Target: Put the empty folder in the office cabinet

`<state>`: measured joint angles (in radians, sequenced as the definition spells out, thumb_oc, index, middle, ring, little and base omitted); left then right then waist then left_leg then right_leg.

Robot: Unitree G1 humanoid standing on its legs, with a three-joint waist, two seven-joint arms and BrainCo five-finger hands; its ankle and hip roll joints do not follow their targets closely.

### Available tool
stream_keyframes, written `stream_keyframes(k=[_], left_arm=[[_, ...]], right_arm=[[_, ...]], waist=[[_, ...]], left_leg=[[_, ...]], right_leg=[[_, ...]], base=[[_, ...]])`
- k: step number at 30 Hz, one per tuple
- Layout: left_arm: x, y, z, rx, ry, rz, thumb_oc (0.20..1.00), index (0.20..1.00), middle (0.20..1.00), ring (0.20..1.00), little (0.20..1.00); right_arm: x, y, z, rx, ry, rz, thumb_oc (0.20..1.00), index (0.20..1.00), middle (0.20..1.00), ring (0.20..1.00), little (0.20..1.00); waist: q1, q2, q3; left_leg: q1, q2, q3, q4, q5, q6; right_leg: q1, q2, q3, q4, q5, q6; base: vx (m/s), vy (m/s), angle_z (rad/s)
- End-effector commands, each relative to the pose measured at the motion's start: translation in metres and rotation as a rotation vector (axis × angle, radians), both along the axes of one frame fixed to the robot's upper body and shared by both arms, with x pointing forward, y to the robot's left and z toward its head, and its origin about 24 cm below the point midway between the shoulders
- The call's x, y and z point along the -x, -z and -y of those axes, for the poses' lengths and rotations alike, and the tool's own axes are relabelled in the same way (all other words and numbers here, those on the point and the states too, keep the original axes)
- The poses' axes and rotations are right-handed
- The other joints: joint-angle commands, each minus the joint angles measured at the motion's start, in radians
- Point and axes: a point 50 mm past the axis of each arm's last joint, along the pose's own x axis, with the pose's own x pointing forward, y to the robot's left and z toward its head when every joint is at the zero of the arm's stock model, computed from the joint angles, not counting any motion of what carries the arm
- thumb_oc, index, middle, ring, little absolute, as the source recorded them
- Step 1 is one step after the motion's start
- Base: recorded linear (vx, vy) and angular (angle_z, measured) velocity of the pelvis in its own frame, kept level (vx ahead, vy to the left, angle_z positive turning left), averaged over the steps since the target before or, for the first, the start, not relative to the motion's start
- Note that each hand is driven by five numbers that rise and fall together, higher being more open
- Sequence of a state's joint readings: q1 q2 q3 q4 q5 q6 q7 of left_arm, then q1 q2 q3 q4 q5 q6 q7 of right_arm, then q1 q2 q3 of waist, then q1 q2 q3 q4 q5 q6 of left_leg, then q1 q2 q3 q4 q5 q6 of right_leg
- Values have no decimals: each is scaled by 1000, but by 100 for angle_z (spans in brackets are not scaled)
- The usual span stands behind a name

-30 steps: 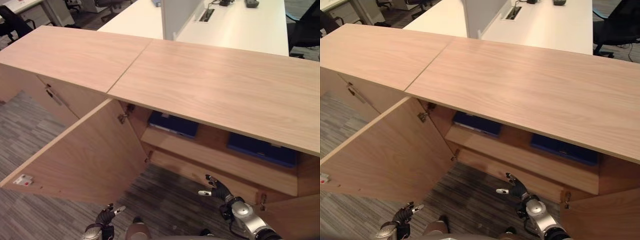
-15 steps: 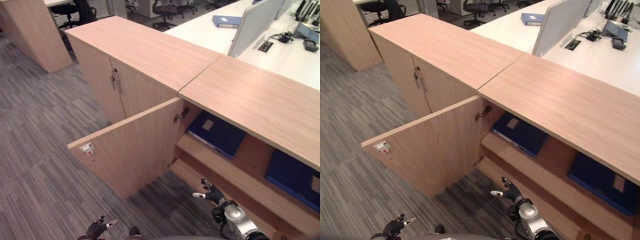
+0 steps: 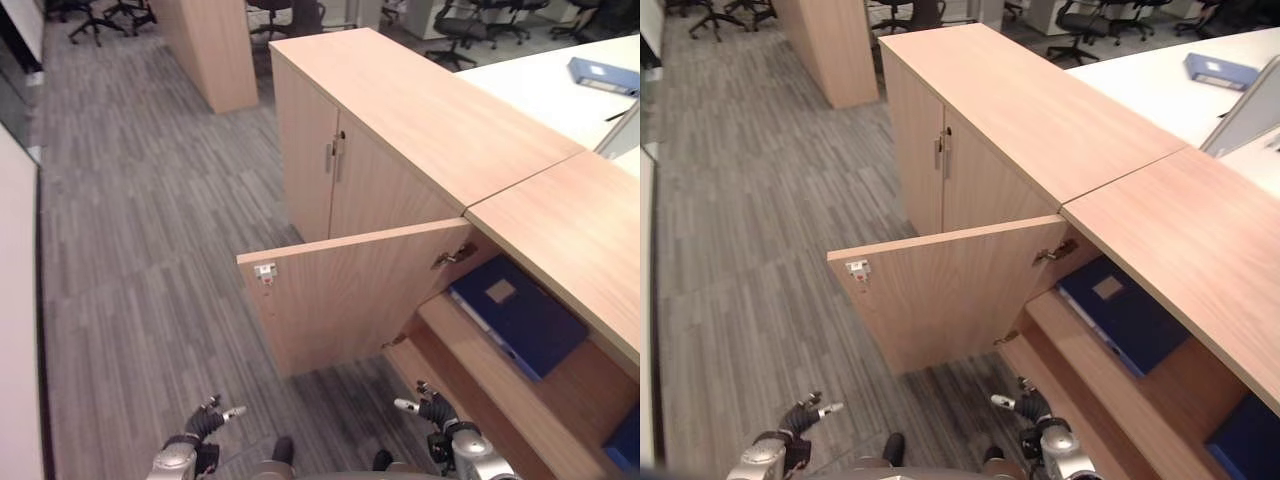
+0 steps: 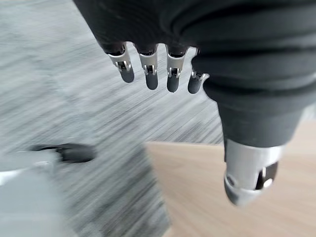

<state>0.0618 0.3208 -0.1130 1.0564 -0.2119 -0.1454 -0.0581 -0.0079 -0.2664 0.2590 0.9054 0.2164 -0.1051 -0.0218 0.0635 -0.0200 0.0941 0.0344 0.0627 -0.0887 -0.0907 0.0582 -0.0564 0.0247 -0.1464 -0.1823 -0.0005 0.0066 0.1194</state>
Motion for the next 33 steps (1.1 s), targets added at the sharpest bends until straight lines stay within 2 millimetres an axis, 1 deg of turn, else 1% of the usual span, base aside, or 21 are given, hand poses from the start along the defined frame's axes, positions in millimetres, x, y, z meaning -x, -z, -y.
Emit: stream_keyframes(k=[1, 3, 5, 8, 9, 11, 13, 14, 15, 17, 18, 19, 22, 23, 25, 26, 27, 28, 29, 32, 33], left_arm=[[-30, -10, 1, 12, -12, 105, 1000, 1000, 1000, 1000, 1000], [-25, -8, 6, 18, 3, 91, 1000, 1000, 1000, 1000, 1000], [-20, -5, 8, 24, 0, 81, 1000, 1000, 1000, 1000, 1000], [-17, -4, 9, 37, -32, 81, 1000, 1000, 1000, 1000, 1000], [-15, -3, 11, 49, -52, 82, 1000, 1000, 1000, 1000, 1000], [-14, -3, 12, 55, -58, 82, 1000, 1000, 1000, 1000, 1000], [-16, -4, 16, 67, -62, 104, 1000, 1000, 1000, 1000, 1000], [-24, -9, 16, 76, -75, 149, 1000, 1000, 1000, 1000, 1000], [-24, -9, 16, 76, -75, 148, 1000, 1000, 1000, 1000, 1000], [-33, -15, 16, 78, -84, 199, 1000, 1000, 1000, 1000, 1000], [-45, -23, 14, 84, -97, 260, 1000, 1000, 1000, 1000, 1000], [-45, -23, 14, 84, -98, 260, 1000, 1000, 1000, 1000, 1000], [-64, -37, 7, 76, -126, 347, 1000, 1000, 1000, 1000, 1000], [-76, -46, 2, 63, -131, 396, 1000, 1000, 1000, 1000, 1000], [-88, -56, -3, 52, -144, 448, 1000, 1000, 1000, 1000, 1000], [-103, -69, -9, 48, -158, 512, 1000, 1000, 1000, 1000, 1000], [-108, -73, -11, 45, -158, 527, 1000, 1000, 1000, 1000, 1000], [-108, -73, -11, 45, -158, 527, 1000, 1000, 1000, 1000, 1000], [-116, -81, -13, 47, -153, 561, 1000, 1000, 1000, 1000, 1000], [-129, -94, -15, 51, -146, 617, 1000, 1000, 1000, 1000, 1000], [-138, -102, -13, 56, -127, 648, 1000, 1000, 1000, 1000, 1000]], right_arm=[[-8, -8, 8, -2, 35, 59, 1000, 1000, 1000, 1000, 1000], [-6, -6, 11, 16, 31, 45, 1000, 1000, 1000, 1000, 1000], [-4, -6, 13, 29, 22, 37, 1000, 1000, 1000, 1000, 1000], [-1, -5, 15, 33, 29, 27, 1000, 1000, 1000, 1000, 1000], [5, -2, 17, 40, 38, 8, 1000, 1000, 1000, 1000, 1000], [7, -1, 19, 44, 45, -5, 1000, 1000, 1000, 1000, 1000], [9, 0, 24, 52, 66, -15, 1000, 1000, 1000, 1000, 1000], [10, 0, 25, 54, 63, -14, 1000, 1000, 1000, 1000, 1000], [10, 0, 25, 54, 63, -14, 1000, 1000, 1000, 1000, 1000], [12, 1, 27, 60, 64, -22, 1000, 1000, 1000, 1000, 1000], [14, 1, 30, 67, 70, -27, 1000, 1000, 1000, 1000, 1000], [14, 1, 30, 67, 70, -27, 1000, 1000, 1000, 1000, 1000], [14, 0, 30, 63, 75, -23, 1000, 1000, 1000, 1000, 1000], [14, 0, 31, 62, 75, -20, 1000, 1000, 1000, 1000, 1000], [14, 0, 30, 62, 66, -20, 1000, 1000, 1000, 1000, 1000], [12, -1, 29, 62, 54, -15, 1000, 1000, 1000, 1000, 1000], [11, -1, 28, 60, 46, -14, 1000, 1000, 1000, 1000, 1000], [11, -1, 28, 60, 46, -14, 1000, 1000, 1000, 1000, 1000], [10, -2, 27, 61, 40, -12, 1000, 1000, 1000, 1000, 1000], [10, -1, 25, 57, 32, -17, 1000, 1000, 1000, 1000, 1000], [11, 0, 24, 52, 25, -24, 1000, 1000, 1000, 1000, 1000]], waist=[[6, 1, -11], [9, 1, -22], [13, 2, -27], [16, 2, -30], [16, 3, -29], [15, 6, -28], [12, 17, -26], [12, 21, -26], [12, 21, -26], [11, 25, -29], [9, 28, -32], [9, 28, -31], [-3, 30, -38], [-9, 31, -41], [-17, 32, -46], [-26, 32, -51], [-31, 32, -53], [-30, 32, -53], [-35, 32, -54], [-44, 31, -57], [-51, 30, -59]], left_leg=[[14, -14, 44, 5, -65, -7], [10, -7, 46, 3, -62, -15], [11, 0, 59, 3, -60, -22], [17, 7, 66, 3, -59, -29], [22, 13, 63, 3, -56, -35], [22, 16, 61, 3, -54, -37], [31, 29, 64, 3, -50, -47], [36, 35, 66, 3, -47, -50], [37, 35, 66, 3, -47, -50], [39, 39, 66, 3, -44, -53], [40, 41, 66, 3, -44, -55], [40, 41, 66, 3, -44, -55], [43, 42, 62, 3, -45, -58], [46, 43, 62, 3, -48, -59], [54, 43, 66, 3, -53, -60], [61, 44, 70, 3, -58, -61], [64, 45, 72, 3, -61, -61], [64, 45, 73, 3, -61, -61], [67, 45, 76, 3, -64, -61], [75, 46, 85, 3, -70, -60], [77, 47, 91, 3, -73, -59]], right_leg=[[3, -32, 38, 52, -27, 67], [29, -39, 28, -5, -13, 67], [49, -35, 14, -40, -5, 69], [64, -31, 0, -60, -1, 68], [76, -27, -10, -67, -4, 65], [78, -24, -13, -69, -5, 63], [87, -17, -26, -74, -12, 57], [90, -14, -31, -75, -14, 54], [91, -14, -31, -75, -14, 54], [95, -13, -33, -77, -15, 54], [100, -12, -36, -80, -17, 53], [100, -12, -36, -80, -17, 53], [102, -13, -32, -82, -18, 52], [105, -16, -28, -81, -18, 52], [108, -17, -23, -80, -19, 52], [110, -19, -20, -79, -19, 52], [111, -20, -17, -79, -17, 53], [111, -20, -17, -79, -17, 53], [112, -21, -14, -78, -16, 54], [112, -25, -5, -75, -14, 56], [110, -28, 0, -74, -12, 59]], base=[[-16, -83, -1], [-16, -102, 3], [-6, -85, 3], [5, -113, 0], [-3, -107, -2], [-10, -113, 0], [-11, -139, -4], [8, -73, -5], [13, -66, -3], [23, -39, -3], [24, -33, -2], [0, 0, 0], [34, -5, 1], [65, 5, 1], [67, 14, 0], [70, 16, -2], [51, 11, -4], [32, 10, -7], [27, 16, -8], [41, 24, -10], [32, 23, -11]])
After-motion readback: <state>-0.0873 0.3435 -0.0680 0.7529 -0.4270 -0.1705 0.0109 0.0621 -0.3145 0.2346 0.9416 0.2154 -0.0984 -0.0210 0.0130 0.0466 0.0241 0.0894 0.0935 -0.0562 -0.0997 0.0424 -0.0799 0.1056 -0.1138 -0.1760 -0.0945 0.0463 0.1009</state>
